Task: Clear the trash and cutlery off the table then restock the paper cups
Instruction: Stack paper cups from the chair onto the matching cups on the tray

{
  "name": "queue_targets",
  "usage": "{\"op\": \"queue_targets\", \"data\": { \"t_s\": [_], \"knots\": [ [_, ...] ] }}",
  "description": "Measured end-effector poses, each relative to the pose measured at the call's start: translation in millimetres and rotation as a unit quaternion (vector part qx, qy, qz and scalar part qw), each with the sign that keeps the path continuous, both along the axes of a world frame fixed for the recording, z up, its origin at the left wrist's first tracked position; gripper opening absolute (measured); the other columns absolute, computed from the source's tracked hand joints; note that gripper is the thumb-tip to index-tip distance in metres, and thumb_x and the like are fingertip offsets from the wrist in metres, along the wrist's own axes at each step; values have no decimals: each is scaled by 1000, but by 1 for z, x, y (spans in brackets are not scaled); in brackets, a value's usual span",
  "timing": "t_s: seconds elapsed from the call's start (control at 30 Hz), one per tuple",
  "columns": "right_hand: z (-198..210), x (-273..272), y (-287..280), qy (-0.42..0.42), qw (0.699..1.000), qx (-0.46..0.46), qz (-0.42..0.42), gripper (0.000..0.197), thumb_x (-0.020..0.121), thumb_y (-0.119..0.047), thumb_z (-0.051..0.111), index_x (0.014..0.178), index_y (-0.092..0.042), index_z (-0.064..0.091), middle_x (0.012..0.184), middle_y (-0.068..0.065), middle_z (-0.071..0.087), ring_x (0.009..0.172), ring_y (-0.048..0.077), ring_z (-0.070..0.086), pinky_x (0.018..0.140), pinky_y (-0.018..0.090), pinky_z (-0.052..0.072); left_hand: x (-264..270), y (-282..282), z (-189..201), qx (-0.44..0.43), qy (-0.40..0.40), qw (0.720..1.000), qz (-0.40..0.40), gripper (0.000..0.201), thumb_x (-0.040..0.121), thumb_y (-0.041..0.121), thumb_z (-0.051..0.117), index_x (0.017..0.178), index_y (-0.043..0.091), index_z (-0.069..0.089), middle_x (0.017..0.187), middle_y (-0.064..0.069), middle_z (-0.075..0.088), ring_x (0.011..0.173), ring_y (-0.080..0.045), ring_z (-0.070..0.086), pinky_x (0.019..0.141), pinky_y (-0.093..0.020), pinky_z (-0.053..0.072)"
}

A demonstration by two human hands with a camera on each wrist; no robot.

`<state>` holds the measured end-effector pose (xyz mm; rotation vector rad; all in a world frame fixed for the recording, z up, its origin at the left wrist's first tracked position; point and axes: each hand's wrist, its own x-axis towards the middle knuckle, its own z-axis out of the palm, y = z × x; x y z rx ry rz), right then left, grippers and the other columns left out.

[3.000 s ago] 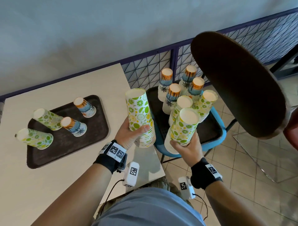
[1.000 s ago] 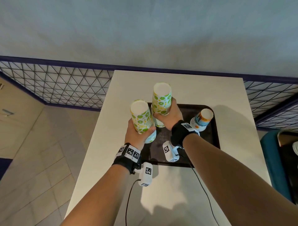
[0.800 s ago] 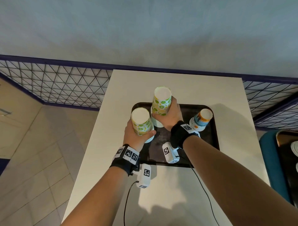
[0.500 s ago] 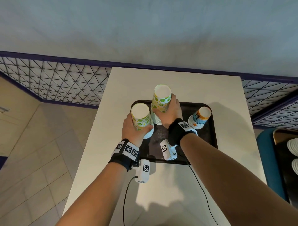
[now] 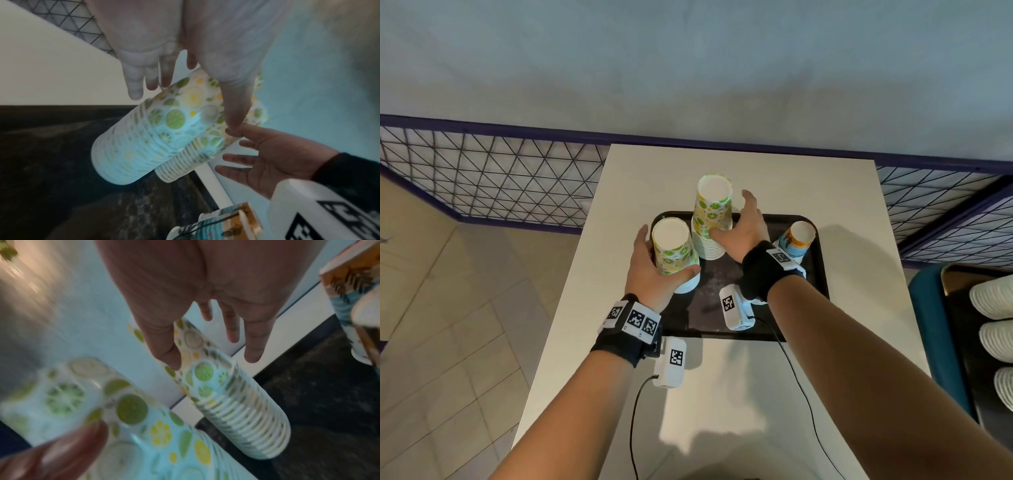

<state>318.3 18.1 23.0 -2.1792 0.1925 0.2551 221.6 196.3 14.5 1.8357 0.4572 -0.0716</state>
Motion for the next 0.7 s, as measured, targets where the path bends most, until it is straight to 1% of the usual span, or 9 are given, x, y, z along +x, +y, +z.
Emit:
{"op": "queue_targets", "data": {
  "t_s": [0.1,0.17,0.23,0.3,0.37,0.43,0.53,0.63,0.7],
  "knots": [
    [11,-16,-18,-37,998,46,-30,95,84,-33,78,157,-23,18,153,16,43,135,32,50,110,44,46,-14,-5,24,76,-34,997,7,128,66,31,98,164,31,15,160,-8,37,149,-22,37,122,-51,34],
    [18,-34,-33,-66,993,72,-60,87,86,-32,77,155,-23,25,147,13,50,125,29,58,100,36,52,-26,-17,43,141,-75,987,-12,127,67,40,96,164,33,14,157,-8,35,149,-27,32,123,-50,30],
    [25,-52,-53,-92,985,111,-94,75,88,-24,75,151,-21,34,139,10,54,115,27,63,89,26,51,-36,-35,62,171,-126,976,-43,122,69,46,92,163,31,16,152,-5,34,145,-24,29,121,-42,26],
    [34,-75,-77,-116,977,135,-120,63,89,-21,71,145,-19,41,130,5,56,107,20,64,87,29,54,-44,-59,80,177,-157,967,-92,114,71,51,86,162,30,20,150,-3,33,143,-20,27,119,-37,25],
    [38,-100,-104,-153,970,139,-126,52,90,-17,67,138,-11,48,123,9,59,99,12,64,87,27,57,-50,-86,90,175,-170,959,-146,106,73,50,83,160,29,25,150,-3,35,143,-17,26,118,-35,25],
    [39,-128,-137,-173,963,149,-142,43,89,-16,64,129,-6,54,119,16,60,98,21,65,84,23,56,-55,-117,95,171,-187,947,-198,98,76,48,81,158,30,32,148,-2,38,141,-17,29,117,-33,26],
    [34,-174,-193,-167,958,152,-175,33,91,-17,62,123,-12,58,113,11,63,102,30,65,87,45,58,-63,-166,93,154,-206,929,-266,87,78,48,80,154,28,42,142,-4,43,135,-16,38,117,-35,33],
    [25,-219,-254,-139,958,129,-216,23,95,-22,62,117,-26,60,101,1,67,92,25,68,79,46,60,-71,-221,87,116,-207,917,-321,70,81,42,79,144,26,54,141,-2,44,134,-18,46,112,-42,45],
    [15,-247,-295,-107,955,120,-248,19,96,-21,62,114,-27,60,96,4,69,90,29,69,77,48,61,-77,-260,85,98,-209,909,-346,64,82,32,83,140,26,58,141,-1,41,131,-18,49,107,-35,51]
  ]
}}
